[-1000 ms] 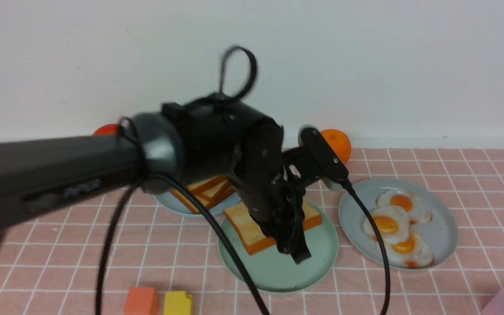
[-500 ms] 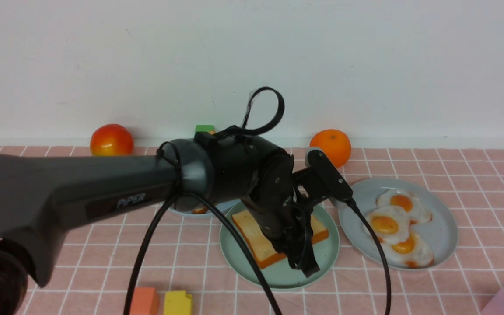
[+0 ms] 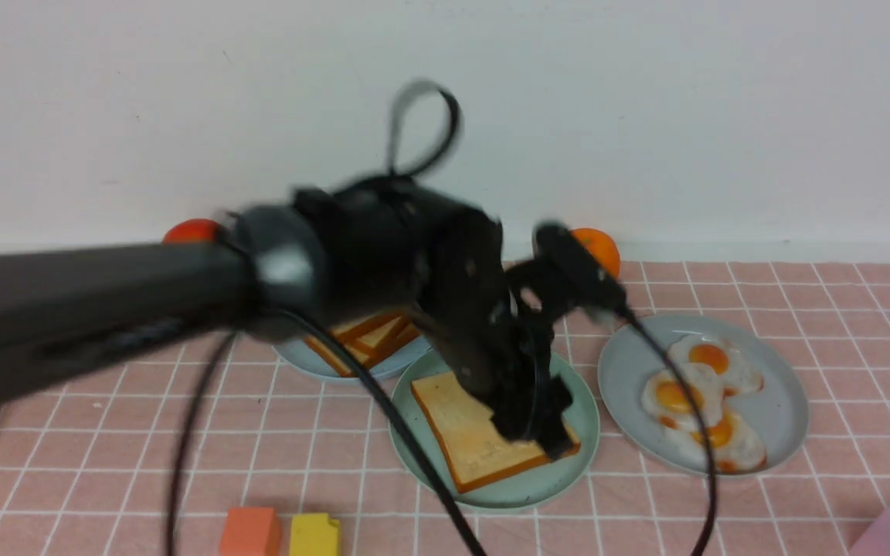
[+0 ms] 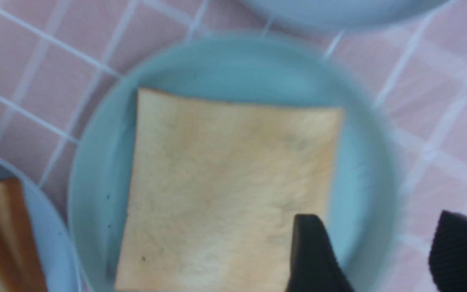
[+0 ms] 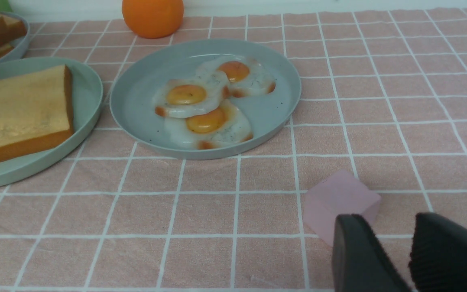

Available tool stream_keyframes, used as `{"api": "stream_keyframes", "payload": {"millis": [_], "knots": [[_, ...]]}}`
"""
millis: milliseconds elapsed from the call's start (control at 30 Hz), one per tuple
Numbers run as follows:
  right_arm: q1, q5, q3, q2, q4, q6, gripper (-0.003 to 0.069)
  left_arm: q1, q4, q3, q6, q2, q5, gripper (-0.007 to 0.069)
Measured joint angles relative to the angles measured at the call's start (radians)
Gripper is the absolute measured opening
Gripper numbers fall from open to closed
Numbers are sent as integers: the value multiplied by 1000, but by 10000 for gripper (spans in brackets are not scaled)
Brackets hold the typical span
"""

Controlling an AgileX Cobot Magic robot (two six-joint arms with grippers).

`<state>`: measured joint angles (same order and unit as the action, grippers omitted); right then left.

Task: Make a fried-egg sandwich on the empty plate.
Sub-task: Use the left arm to put a slice of bread into the empty plate in the middle, then use the right arm to grab a fried egg

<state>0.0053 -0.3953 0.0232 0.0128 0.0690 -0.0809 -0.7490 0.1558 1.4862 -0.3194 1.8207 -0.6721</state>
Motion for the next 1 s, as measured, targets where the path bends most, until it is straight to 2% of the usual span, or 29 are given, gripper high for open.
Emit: {"api": "stream_keyframes", "payload": {"millis": [33, 100, 133, 167, 233, 267, 433, 633, 767, 867, 933, 1000], "knots": [[0, 0, 0, 0, 0, 0, 242, -1, 0, 0, 0, -10, -3, 388], [0, 0, 0, 0, 0, 0, 242, -7, 26, -1, 65, -98, -34, 314], [0, 0, 0, 0, 0, 0, 242, -9, 49, -8, 122, -184, -73, 225], [0, 0, 0, 0, 0, 0, 242, -11, 57, -15, 133, -222, -86, 183], [0, 0, 0, 0, 0, 0, 242, -11, 73, -70, 152, -364, -106, 34], [0, 0, 0, 0, 0, 0, 242, -11, 78, -109, 151, -426, -106, 12], [0, 0, 0, 0, 0, 0, 242, -11, 122, -357, 152, -704, -66, 12], [0, 29, 2, 0, 23, 36, 242, -11, 191, -752, 140, -1103, 126, 12], [0, 162, 5, 0, 244, 206, 242, -11, 199, -999, 177, -1352, 246, 12], [0, 266, 5, 0, 408, 311, 242, -11, 201, -1101, 193, -1471, 313, 12], [1, 310, 5, 0, 464, 334, 242, -11, 202, -1132, 196, -1511, 322, 12], [13, 274, -31, -2, 489, 334, 237, -11, 204, -1147, 197, -1528, 322, 12]]}}
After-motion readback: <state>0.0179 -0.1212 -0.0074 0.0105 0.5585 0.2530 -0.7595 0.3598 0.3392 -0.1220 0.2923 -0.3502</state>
